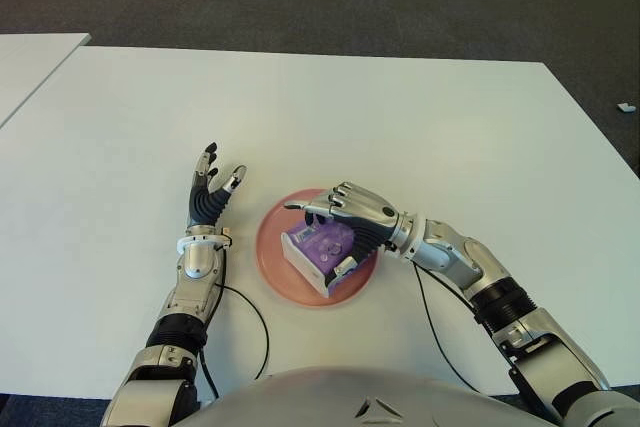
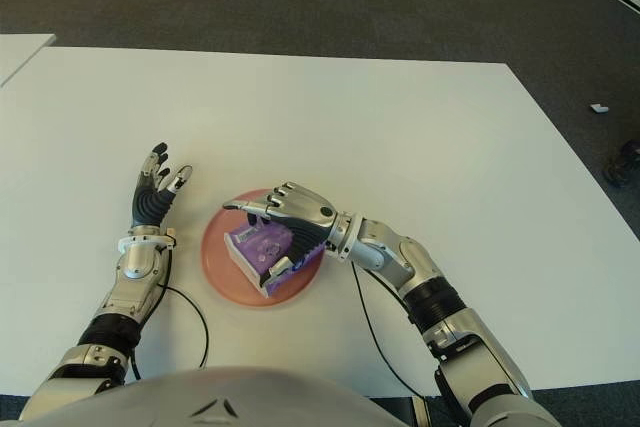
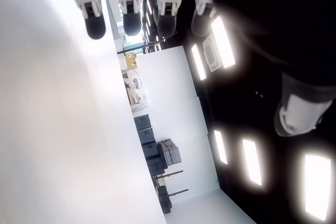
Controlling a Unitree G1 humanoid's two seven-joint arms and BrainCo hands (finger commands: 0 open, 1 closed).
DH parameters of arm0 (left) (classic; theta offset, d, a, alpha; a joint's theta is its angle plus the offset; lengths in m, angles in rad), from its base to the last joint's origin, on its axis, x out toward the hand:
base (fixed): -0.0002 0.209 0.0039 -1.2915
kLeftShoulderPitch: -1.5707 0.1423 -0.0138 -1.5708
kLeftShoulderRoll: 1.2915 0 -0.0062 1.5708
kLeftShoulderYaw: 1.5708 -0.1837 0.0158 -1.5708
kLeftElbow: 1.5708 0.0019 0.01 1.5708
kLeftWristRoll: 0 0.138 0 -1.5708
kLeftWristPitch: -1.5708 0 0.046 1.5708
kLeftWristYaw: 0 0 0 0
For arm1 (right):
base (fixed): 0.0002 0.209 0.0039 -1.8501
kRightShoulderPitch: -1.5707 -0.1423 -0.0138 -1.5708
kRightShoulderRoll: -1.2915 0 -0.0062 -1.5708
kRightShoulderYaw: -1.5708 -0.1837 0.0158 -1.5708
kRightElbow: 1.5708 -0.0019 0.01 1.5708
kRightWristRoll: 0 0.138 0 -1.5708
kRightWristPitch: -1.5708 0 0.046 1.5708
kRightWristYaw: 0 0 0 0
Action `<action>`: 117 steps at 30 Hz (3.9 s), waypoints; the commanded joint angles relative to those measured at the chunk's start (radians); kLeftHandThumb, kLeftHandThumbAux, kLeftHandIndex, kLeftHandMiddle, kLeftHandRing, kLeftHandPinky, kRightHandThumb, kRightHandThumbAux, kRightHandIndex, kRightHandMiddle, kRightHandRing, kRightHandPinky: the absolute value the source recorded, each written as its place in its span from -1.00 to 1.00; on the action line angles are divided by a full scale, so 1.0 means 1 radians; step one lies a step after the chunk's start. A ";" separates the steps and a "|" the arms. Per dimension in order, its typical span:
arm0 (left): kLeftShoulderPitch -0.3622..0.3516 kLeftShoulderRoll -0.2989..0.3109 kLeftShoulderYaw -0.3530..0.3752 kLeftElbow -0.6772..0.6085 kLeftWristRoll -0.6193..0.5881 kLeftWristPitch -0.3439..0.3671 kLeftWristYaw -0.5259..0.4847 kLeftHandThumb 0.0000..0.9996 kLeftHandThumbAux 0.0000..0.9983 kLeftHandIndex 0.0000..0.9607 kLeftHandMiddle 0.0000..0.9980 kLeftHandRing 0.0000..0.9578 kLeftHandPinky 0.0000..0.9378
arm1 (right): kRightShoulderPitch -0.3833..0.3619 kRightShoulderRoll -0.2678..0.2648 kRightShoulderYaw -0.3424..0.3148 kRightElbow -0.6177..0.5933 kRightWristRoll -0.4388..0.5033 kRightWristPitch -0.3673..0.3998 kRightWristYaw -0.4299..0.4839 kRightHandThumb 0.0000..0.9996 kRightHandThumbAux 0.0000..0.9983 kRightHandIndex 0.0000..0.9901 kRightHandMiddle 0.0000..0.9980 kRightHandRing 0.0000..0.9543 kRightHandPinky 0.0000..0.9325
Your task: Put the tissue paper into the plate.
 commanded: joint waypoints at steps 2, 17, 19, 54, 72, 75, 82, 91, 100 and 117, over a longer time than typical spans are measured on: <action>0.065 -0.010 -0.004 0.055 0.010 0.001 0.003 -1.00 0.00 -1.00 -1.00 -1.00 -1.00 | 0.007 0.003 -0.020 -0.011 0.031 0.012 0.025 -0.87 -0.26 -1.00 -1.00 -1.00 -1.00; 0.054 -0.014 0.000 0.051 0.004 0.048 0.000 -1.00 -0.04 -1.00 -1.00 -1.00 -1.00 | -0.034 0.055 -0.147 -0.060 0.229 0.091 0.064 -0.88 -0.20 -1.00 -1.00 -1.00 -1.00; 0.055 -0.014 0.000 0.051 0.006 0.046 0.001 -1.00 -0.04 -1.00 -1.00 -1.00 -1.00 | -0.040 0.063 -0.161 -0.070 0.262 0.110 0.079 -0.88 -0.19 -1.00 -1.00 -1.00 -1.00; 0.052 -0.018 0.000 0.068 -0.009 0.040 -0.011 -1.00 -0.06 -1.00 -1.00 -1.00 -1.00 | 0.207 0.426 -0.542 0.084 0.721 0.138 -0.117 -0.96 0.07 -1.00 -1.00 -1.00 -1.00; 0.042 -0.015 -0.001 0.077 -0.021 0.033 -0.030 -0.96 -0.11 -1.00 -1.00 -1.00 -1.00 | 0.311 0.483 -0.553 0.068 0.636 0.320 -0.187 -1.00 0.24 -1.00 -1.00 -1.00 -1.00; 0.042 -0.017 0.000 0.074 -0.021 0.033 -0.031 -0.96 -0.12 -1.00 -1.00 -1.00 -1.00 | 0.315 0.485 -0.553 0.065 0.629 0.339 -0.193 -1.00 0.25 -1.00 -1.00 -1.00 -1.00; 0.047 -0.018 0.002 0.071 -0.025 0.008 -0.033 -0.95 -0.14 -1.00 -1.00 -1.00 -1.00 | 0.335 0.492 -0.545 0.054 0.616 0.400 -0.199 -1.00 0.28 -1.00 -1.00 -1.00 -1.00; 0.051 -0.016 0.002 0.061 -0.035 0.016 -0.043 -0.95 -0.15 -1.00 -1.00 -1.00 -1.00 | 0.354 0.487 -0.526 0.029 0.634 0.491 -0.147 -1.00 0.29 -1.00 -1.00 -1.00 -1.00; 0.052 -0.014 0.000 0.058 -0.028 0.021 -0.036 -0.95 -0.12 -1.00 -1.00 -1.00 -1.00 | 0.356 0.466 -0.522 0.028 0.646 0.583 -0.090 -1.00 0.32 -1.00 -1.00 -1.00 -1.00; 0.062 -0.009 -0.005 0.044 -0.018 0.020 -0.034 -0.96 -0.13 -1.00 -1.00 -1.00 -1.00 | 0.343 0.460 -0.519 0.034 0.673 0.726 -0.039 -1.00 0.37 -1.00 -1.00 -1.00 -1.00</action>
